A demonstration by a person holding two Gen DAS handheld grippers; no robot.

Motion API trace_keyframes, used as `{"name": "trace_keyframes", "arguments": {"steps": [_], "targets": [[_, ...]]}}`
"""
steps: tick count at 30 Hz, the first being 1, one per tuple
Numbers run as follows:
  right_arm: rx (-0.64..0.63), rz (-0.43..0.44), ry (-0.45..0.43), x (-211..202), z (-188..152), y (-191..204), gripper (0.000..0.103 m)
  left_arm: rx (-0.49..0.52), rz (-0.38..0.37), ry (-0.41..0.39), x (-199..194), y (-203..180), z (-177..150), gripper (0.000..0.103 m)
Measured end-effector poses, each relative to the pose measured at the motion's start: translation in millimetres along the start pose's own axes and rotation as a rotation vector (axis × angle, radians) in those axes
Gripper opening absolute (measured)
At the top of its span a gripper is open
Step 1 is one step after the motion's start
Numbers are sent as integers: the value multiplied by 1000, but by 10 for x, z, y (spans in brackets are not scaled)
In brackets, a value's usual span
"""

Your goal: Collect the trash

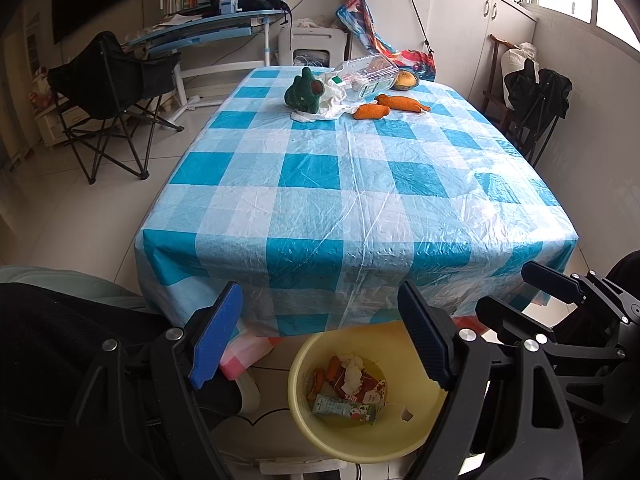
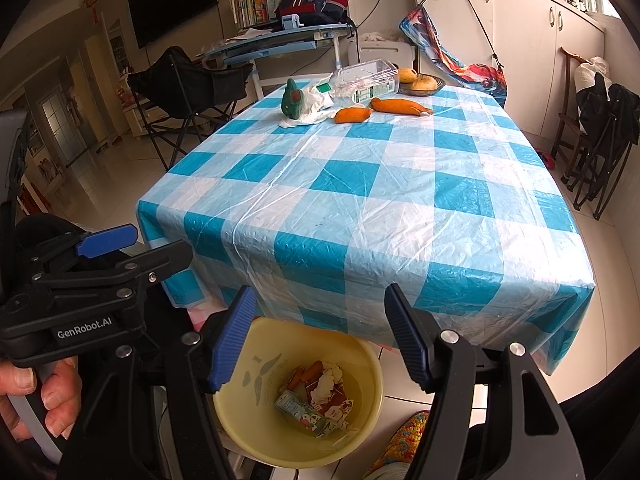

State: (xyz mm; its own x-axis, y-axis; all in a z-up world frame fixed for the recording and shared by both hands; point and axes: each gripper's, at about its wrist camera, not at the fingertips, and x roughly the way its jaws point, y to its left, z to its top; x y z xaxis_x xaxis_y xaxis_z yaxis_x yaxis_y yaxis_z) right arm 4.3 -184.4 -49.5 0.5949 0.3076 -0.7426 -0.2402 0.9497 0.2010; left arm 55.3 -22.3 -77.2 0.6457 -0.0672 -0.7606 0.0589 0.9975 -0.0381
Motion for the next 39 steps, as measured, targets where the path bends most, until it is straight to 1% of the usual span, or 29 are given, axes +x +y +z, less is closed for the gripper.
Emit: {"name": "trace_keyframes", "arguments": {"steps": [39], "targets": [[-15,0,7,47,-18,74,65,-5,-4,-1,-3,-3,3,77]]}}
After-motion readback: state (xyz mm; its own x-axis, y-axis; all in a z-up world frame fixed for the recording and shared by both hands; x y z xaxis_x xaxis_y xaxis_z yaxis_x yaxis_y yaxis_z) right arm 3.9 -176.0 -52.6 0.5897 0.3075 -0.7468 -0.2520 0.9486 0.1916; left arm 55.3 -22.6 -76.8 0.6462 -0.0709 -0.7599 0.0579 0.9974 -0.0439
